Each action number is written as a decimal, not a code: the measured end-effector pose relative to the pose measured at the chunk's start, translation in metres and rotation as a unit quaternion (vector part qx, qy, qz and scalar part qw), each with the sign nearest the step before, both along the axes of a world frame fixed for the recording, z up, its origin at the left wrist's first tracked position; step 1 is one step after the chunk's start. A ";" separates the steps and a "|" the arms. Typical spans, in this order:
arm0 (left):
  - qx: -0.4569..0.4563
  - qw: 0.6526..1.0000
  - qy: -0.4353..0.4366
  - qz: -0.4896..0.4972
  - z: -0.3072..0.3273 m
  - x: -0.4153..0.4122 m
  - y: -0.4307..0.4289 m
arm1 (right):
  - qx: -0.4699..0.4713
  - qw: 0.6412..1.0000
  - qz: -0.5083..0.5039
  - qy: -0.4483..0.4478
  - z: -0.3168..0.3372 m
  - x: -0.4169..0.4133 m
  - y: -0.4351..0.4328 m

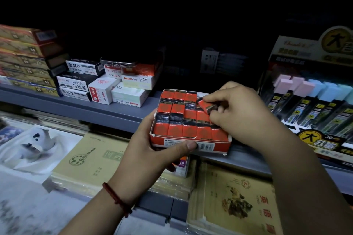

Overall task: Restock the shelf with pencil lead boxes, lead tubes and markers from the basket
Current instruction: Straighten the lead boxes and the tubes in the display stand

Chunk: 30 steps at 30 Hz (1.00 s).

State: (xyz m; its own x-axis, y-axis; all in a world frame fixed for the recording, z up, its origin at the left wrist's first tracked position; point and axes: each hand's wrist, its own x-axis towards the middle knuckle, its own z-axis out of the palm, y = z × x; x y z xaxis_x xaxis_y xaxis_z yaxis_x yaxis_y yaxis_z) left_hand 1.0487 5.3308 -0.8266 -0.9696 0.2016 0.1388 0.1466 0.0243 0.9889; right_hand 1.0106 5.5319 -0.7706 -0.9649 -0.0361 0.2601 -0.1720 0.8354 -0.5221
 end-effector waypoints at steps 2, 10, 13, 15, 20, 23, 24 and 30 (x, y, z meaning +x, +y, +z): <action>0.000 1.000 -0.001 0.002 0.000 0.000 0.000 | 0.004 1.000 -0.002 0.019 -0.002 -0.001 -0.002; 0.000 1.000 0.007 0.008 -0.001 0.001 0.002 | 0.011 0.997 -0.037 0.064 -0.011 -0.007 -0.013; 0.010 1.000 0.016 0.005 -0.003 -0.001 0.003 | 0.045 0.998 -0.002 0.042 -0.006 -0.002 -0.014; -0.013 0.999 0.033 -0.005 -0.004 -0.002 0.004 | 0.047 0.997 0.037 0.048 -0.004 0.002 -0.022; -0.267 0.947 0.173 0.039 -0.008 -0.012 -0.010 | 0.029 0.993 0.117 0.018 -0.002 0.008 -0.037; -0.286 0.937 0.197 0.046 -0.003 -0.016 -0.025 | 0.007 0.993 0.118 0.010 -0.002 0.007 -0.033; -0.253 0.946 0.198 0.043 -0.002 -0.017 -0.029 | 0.002 0.993 0.118 0.009 -0.002 0.007 -0.033; -0.108 0.981 0.148 0.061 -0.001 -0.022 -0.020 | -0.036 0.993 0.112 0.003 0.000 0.009 -0.035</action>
State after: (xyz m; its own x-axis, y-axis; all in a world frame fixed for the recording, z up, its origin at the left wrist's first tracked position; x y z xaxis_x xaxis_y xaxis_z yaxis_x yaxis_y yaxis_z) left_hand 1.0272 5.3112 -0.8277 -0.9118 0.1417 0.3853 0.4099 0.2640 0.8731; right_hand 1.0197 5.4971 -0.7706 -0.9332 -0.2315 0.2747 -0.3527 0.7367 -0.5770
